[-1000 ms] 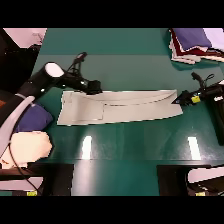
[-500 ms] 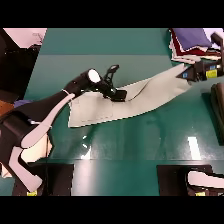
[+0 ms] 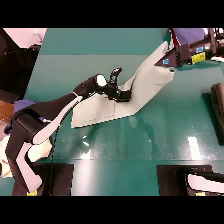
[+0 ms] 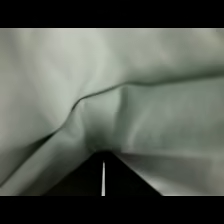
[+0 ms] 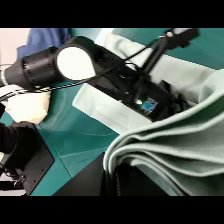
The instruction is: Fold the shirts.
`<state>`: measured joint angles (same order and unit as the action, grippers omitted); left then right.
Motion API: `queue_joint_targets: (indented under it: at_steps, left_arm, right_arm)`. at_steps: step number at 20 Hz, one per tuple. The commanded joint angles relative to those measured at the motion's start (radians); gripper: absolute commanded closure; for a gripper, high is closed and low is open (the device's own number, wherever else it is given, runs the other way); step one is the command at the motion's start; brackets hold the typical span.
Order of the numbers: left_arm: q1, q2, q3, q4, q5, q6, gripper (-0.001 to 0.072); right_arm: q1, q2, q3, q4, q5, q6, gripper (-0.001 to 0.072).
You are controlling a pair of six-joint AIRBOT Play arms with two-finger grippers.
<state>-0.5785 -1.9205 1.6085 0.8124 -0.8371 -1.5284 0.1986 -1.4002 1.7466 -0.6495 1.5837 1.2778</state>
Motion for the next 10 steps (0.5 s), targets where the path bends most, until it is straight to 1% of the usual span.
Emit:
queue_joint_targets:
  at_steps: [1,3,6,8,10]
  left_arm:
    - [0.001,0.0,0.002,-0.001,-0.019,-0.01,0.0683]
    - [0.006,0.016,0.004,0.011,-0.055,-0.002,0.0683]
    - [0.007,0.084,0.011,0.07,-0.077,0.017,0.0684]
    - [0.031,0.15,0.011,0.142,-0.105,0.017,0.0684]
    - [0.085,0.225,0.011,0.234,-0.161,0.016,0.0683]
  right_arm:
    - [0.058,-0.001,0.03,0.002,-0.022,0.004,0.0693]
    - [0.057,-0.001,0.03,0.002,-0.026,0.004,0.0693]
    - [0.057,-0.001,0.03,0.003,-0.039,0.004,0.0693]
    - [0.059,-0.001,0.03,0.003,-0.04,0.004,0.0693]
    - [0.08,-0.001,0.029,0.002,-0.053,-0.006,0.0693]
